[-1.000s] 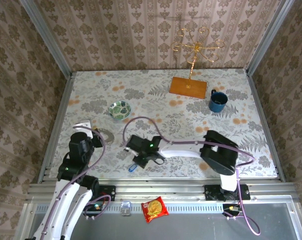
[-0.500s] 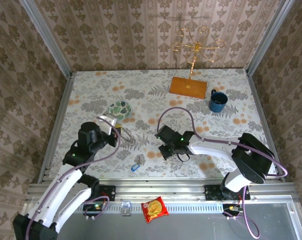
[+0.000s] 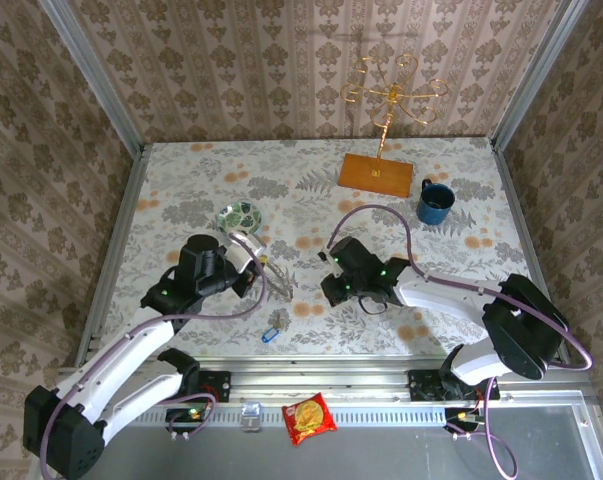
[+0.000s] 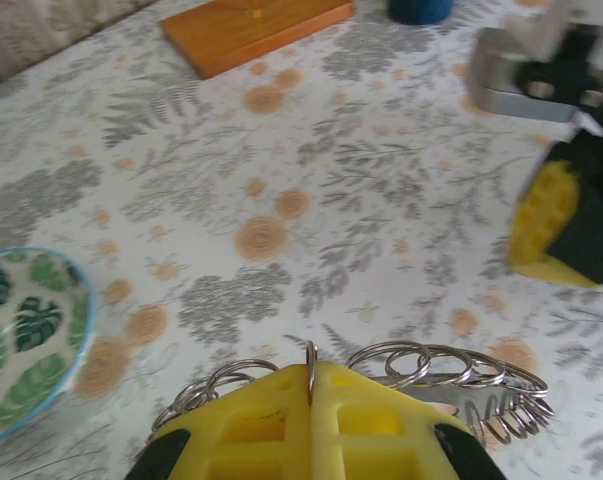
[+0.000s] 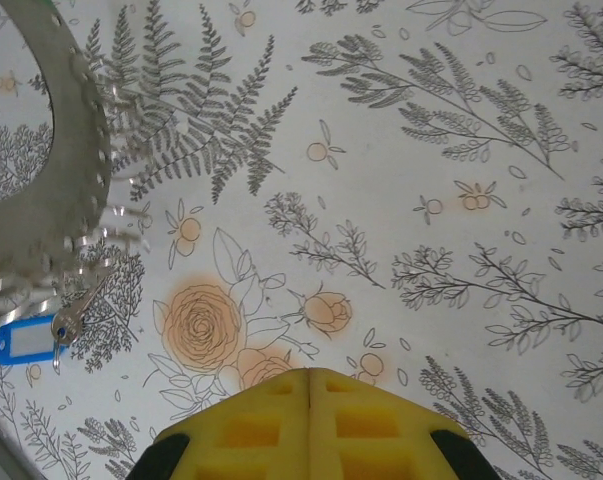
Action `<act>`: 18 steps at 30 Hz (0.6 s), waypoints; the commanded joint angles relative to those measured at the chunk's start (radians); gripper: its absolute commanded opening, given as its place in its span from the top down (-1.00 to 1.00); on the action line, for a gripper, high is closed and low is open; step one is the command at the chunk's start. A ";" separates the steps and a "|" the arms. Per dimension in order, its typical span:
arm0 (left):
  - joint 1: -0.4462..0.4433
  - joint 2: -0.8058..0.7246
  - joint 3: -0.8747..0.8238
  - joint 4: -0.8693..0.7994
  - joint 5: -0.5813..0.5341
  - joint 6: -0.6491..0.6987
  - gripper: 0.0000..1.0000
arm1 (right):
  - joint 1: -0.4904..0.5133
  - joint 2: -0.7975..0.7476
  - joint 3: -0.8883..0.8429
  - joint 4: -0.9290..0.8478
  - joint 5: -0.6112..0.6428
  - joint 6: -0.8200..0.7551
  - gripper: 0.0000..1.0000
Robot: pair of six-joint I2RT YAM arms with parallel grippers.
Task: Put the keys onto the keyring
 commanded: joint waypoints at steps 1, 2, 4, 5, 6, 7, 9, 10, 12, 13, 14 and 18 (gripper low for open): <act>0.026 -0.037 0.024 0.084 -0.162 -0.019 1.00 | 0.087 0.031 0.030 0.003 -0.002 -0.035 0.83; 0.043 -0.046 0.022 0.091 -0.202 -0.045 1.00 | 0.122 0.042 0.041 0.011 0.012 -0.034 0.68; 0.078 -0.062 0.019 0.092 -0.264 -0.091 1.00 | 0.188 0.078 0.073 0.014 0.046 -0.035 0.46; 0.094 -0.073 0.017 0.088 -0.302 -0.119 1.00 | 0.214 0.106 0.103 0.012 0.052 -0.025 0.40; 0.099 -0.083 0.014 0.083 -0.333 -0.143 1.00 | 0.228 0.137 0.131 0.004 0.047 -0.008 0.37; 0.131 -0.098 0.009 0.076 -0.357 -0.167 1.00 | 0.244 0.173 0.168 -0.018 0.046 0.015 0.35; 0.147 -0.129 -0.001 0.065 -0.390 -0.197 1.00 | 0.273 0.240 0.236 -0.059 0.047 0.055 0.32; 0.151 -0.147 -0.008 0.056 -0.402 -0.206 1.00 | 0.286 0.273 0.274 -0.089 0.050 0.076 0.32; 0.152 -0.177 -0.017 0.037 -0.415 -0.214 1.00 | 0.299 0.328 0.359 -0.181 0.065 0.125 0.31; 0.151 -0.193 -0.023 0.026 -0.418 -0.215 1.00 | 0.300 0.351 0.393 -0.230 0.073 0.156 0.30; 0.154 -0.205 -0.027 0.019 -0.421 -0.219 1.00 | 0.300 0.363 0.414 -0.256 0.068 0.180 0.30; 0.156 -0.250 -0.046 -0.008 -0.425 -0.226 1.00 | 0.303 0.396 0.452 -0.323 0.050 0.278 0.29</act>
